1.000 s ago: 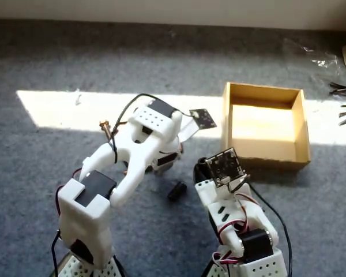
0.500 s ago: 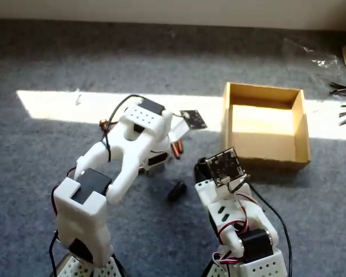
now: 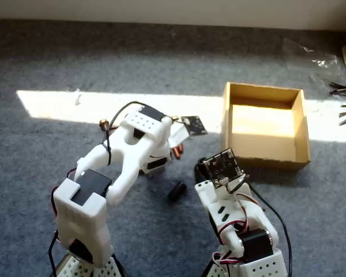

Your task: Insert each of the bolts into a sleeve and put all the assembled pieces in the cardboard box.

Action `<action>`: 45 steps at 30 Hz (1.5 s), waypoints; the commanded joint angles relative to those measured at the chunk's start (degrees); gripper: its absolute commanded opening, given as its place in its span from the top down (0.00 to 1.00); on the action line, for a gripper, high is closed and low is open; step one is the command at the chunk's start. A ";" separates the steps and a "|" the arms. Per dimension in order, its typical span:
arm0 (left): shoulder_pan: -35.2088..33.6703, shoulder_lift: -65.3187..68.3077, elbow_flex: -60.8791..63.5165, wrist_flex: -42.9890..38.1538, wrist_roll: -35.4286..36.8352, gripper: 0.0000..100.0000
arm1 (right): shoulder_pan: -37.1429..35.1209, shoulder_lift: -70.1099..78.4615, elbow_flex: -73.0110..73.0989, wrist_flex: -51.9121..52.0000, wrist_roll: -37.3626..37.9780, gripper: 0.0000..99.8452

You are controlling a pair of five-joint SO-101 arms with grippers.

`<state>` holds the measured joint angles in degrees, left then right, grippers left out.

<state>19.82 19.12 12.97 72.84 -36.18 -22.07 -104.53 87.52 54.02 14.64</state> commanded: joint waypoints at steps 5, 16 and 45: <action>1.36 -0.40 0.57 -4.22 -0.18 0.89 | 0.22 -0.66 -0.48 -1.63 1.05 1.00; 5.67 -0.66 -0.48 -4.04 -0.09 0.89 | 0.22 -0.66 -0.40 -1.63 1.05 1.00; 6.81 -0.40 -2.24 -6.24 3.60 0.98 | 0.22 -0.66 1.45 -1.80 1.14 1.00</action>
<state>25.36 19.03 12.97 68.44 -33.01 -22.07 -104.53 89.63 54.02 15.16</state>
